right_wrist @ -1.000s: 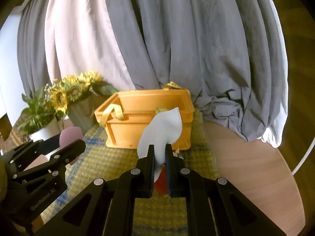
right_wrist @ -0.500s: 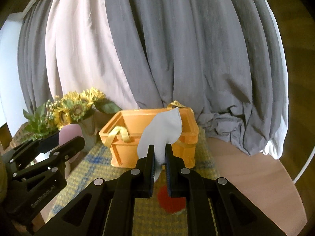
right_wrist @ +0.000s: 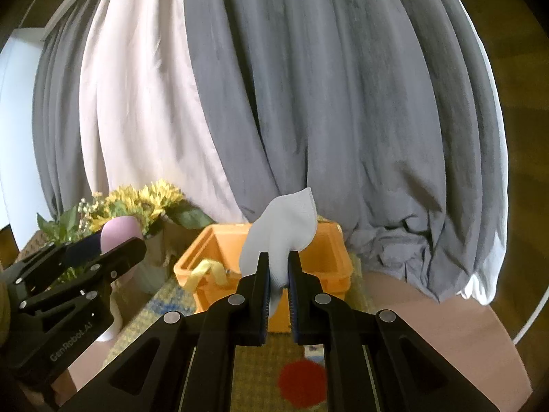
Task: Organize soft objects
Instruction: 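Carry the pink sponge with the left tool while the right tool carries the tissue over the crate, then open the left tool to drop the sponge while the right tool releases the tissue into the crate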
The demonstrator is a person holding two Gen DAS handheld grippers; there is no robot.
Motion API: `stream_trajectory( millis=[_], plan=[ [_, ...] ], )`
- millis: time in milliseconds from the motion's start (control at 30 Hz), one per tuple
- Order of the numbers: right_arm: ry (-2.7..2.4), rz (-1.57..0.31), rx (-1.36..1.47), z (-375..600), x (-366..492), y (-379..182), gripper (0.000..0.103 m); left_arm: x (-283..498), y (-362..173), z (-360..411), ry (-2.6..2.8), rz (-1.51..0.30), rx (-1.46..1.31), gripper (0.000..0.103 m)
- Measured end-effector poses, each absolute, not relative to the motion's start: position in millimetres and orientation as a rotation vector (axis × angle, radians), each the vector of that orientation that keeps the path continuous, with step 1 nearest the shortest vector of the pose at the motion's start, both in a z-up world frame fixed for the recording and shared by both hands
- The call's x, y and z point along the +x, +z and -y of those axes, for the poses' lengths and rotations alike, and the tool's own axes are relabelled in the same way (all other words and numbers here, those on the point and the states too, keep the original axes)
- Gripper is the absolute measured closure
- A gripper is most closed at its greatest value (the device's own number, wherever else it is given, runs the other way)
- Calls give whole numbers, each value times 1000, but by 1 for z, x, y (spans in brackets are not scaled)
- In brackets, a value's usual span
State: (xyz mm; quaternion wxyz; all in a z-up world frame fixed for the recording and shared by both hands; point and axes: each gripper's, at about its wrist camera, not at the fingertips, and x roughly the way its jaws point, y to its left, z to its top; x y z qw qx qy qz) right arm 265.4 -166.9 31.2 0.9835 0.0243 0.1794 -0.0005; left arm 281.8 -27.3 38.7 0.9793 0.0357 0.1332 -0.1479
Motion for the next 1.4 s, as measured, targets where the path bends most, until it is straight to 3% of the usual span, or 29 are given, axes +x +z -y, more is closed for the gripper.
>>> stream_trajectory(
  millis=[767,1400],
  plan=[
    [18,-342,23,159,350,34,92,368,45,24,-249,-243,43,65],
    [25,-455,40,170,437,-3,93,449,2,30,-208,-349,60,65]
  ],
)
